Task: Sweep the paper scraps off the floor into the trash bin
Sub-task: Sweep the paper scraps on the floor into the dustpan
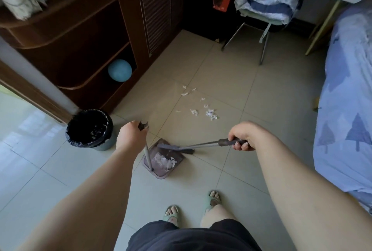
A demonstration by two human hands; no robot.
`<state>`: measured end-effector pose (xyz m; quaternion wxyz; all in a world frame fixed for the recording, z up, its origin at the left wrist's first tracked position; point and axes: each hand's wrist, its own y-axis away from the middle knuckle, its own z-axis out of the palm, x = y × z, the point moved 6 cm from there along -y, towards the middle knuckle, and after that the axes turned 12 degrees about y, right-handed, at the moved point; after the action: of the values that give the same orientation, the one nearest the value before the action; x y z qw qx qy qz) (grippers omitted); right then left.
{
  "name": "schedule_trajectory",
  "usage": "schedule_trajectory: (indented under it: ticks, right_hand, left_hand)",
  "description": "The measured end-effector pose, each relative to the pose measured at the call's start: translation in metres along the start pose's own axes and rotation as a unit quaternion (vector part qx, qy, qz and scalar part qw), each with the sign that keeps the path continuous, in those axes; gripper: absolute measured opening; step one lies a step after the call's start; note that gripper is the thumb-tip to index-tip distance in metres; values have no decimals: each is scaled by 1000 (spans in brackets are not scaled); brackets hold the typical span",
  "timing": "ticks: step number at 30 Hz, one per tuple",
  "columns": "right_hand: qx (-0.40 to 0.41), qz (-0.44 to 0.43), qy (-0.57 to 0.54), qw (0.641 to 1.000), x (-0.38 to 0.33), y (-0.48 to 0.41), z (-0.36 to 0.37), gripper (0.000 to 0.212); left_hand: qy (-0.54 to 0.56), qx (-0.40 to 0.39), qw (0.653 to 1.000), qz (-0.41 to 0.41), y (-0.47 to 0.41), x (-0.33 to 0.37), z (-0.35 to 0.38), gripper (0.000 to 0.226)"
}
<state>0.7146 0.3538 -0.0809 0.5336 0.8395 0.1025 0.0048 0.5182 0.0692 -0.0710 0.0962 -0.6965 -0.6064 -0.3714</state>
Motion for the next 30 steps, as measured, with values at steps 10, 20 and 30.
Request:
schedule_trajectory:
  ticks: [10,20,30]
  right_hand:
    - [101,-21,-125,987,-7,-42,-64,7]
    - [171,-15,-198,965,-11,-96,-177,11]
    - [173,14,-216,961,-6,-165,-234,12]
  left_hand:
    - [25,15,999,19,-31,61,33,20]
    - [37,17,999,-12,-85,133,91,19]
    - [60,28,997,-47,-120,176,137,20]
